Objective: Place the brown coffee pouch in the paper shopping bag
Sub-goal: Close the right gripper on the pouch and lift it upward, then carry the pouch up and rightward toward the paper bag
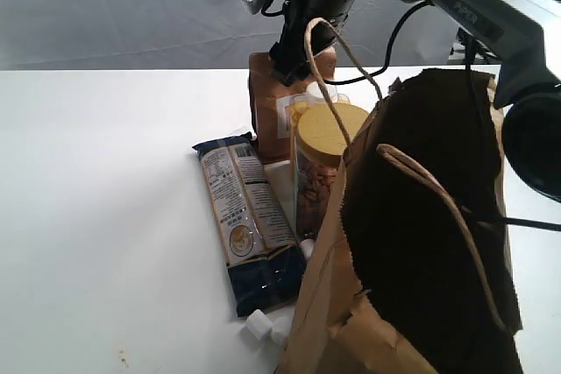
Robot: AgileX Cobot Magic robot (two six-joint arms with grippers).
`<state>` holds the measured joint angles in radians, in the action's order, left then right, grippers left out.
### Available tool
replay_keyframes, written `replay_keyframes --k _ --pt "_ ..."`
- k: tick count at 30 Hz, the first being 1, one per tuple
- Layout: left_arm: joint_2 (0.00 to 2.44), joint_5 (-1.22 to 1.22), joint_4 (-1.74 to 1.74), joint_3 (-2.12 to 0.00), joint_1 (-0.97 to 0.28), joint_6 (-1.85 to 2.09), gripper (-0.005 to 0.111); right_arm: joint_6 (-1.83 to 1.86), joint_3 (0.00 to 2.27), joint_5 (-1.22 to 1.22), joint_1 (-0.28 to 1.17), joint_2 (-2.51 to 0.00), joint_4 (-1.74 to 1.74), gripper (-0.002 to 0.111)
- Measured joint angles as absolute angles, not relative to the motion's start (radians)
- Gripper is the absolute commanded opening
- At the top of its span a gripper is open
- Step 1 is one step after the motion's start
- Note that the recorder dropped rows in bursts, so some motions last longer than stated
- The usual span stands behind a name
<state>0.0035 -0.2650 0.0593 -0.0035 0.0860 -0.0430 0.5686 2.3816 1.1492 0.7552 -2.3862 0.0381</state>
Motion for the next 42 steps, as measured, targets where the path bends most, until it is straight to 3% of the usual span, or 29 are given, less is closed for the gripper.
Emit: replay_keyframes --k 2,8,24,42 --pt "0.003 -0.265 0.059 -0.004 0.086 -0.043 0.000 0.570 2.382 1.149 0.755 -2.394 0.042 0.063" --pt "0.003 -0.265 0.059 -0.004 0.086 -0.043 0.000 0.600 2.382 1.163 0.755 -2.398 0.053 0.000" --pt "0.003 -0.265 0.059 -0.004 0.086 -0.043 0.000 0.540 2.380 1.127 0.776 -2.215 0.169 0.000" --pt "0.003 -0.265 0.059 -0.004 0.086 -0.043 0.000 0.348 2.380 1.245 0.778 -2.085 0.162 0.000"
